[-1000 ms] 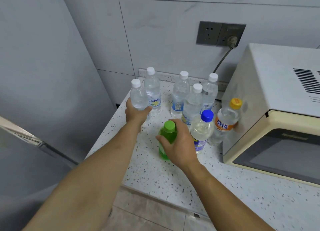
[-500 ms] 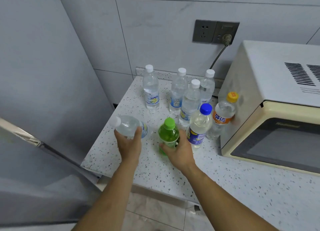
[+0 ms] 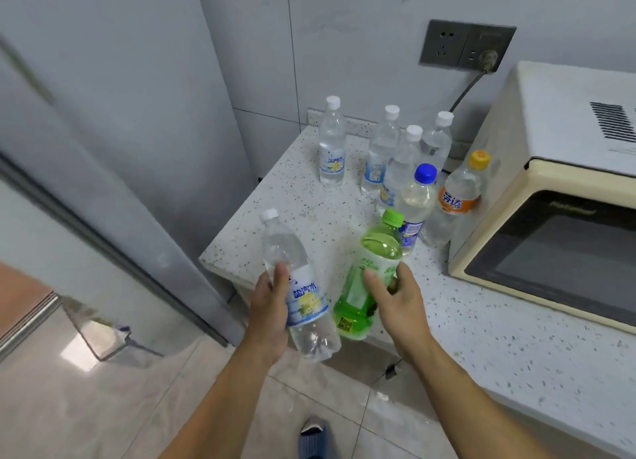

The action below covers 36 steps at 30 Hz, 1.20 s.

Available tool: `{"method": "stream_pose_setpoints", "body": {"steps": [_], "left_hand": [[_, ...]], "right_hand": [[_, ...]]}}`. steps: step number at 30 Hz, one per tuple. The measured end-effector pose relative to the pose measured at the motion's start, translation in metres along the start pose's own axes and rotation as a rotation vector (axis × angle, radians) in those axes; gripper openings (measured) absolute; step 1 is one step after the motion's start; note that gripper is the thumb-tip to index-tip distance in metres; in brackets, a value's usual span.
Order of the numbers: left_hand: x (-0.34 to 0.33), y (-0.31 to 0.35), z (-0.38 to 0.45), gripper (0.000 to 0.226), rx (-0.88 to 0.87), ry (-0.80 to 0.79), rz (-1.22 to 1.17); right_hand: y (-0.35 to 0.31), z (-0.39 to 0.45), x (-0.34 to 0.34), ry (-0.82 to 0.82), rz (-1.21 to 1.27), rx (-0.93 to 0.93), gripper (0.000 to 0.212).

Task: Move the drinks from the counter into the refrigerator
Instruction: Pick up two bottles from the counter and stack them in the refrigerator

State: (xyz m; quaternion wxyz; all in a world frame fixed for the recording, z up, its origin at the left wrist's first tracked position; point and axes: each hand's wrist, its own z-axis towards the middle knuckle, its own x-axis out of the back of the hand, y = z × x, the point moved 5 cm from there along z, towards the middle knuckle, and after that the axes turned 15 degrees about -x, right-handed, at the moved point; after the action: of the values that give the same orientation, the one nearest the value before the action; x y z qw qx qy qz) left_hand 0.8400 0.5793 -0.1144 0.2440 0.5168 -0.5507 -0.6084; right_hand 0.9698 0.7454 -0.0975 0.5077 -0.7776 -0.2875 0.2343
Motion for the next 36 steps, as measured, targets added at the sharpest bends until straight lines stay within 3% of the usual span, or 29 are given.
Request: {"method": "stream_pose_setpoints", "body": {"steps": [2,6,9,14,22,29,33,36], "left_hand": [[0.004,-0.009,-0.029,0.05,0.111,0.061,-0.041],[0.012,-0.033,-0.092,0.067,0.311,0.106,-0.164],[0.02,-0.042,-0.139,0.074,0.378,0.039,-0.319],[0.054,-0.035,-0.205,0.07,0.353,-0.002,-0.388],[0.164,-0.014,-0.267,0.077,0.278,0.326,-0.394],[0.277,0.016,-0.308,0.062,0.206,0.499,-0.397],[0.352,0.04,-0.324,0.049,0.146,0.611,-0.332],[0.402,0.069,-0.332,0.053,0.093,0.641,-0.262]], "right_hand": [[0.007,-0.013,0.006,-0.055,0.036,-0.077,0.024],[0.042,-0.042,0.003,-0.28,0.361,-0.454,0.057],[0.071,-0.064,-0.001,-0.381,0.366,-0.614,0.08],[0.108,-0.102,-0.028,-0.478,0.269,-0.693,0.089],[0.151,-0.162,-0.119,-0.629,0.051,-0.823,0.088],[0.183,-0.215,-0.229,-0.767,-0.103,-0.854,0.077],[0.197,-0.247,-0.31,-0.829,-0.167,-0.848,0.081],[0.205,-0.271,-0.372,-0.885,-0.211,-0.831,0.087]]}}
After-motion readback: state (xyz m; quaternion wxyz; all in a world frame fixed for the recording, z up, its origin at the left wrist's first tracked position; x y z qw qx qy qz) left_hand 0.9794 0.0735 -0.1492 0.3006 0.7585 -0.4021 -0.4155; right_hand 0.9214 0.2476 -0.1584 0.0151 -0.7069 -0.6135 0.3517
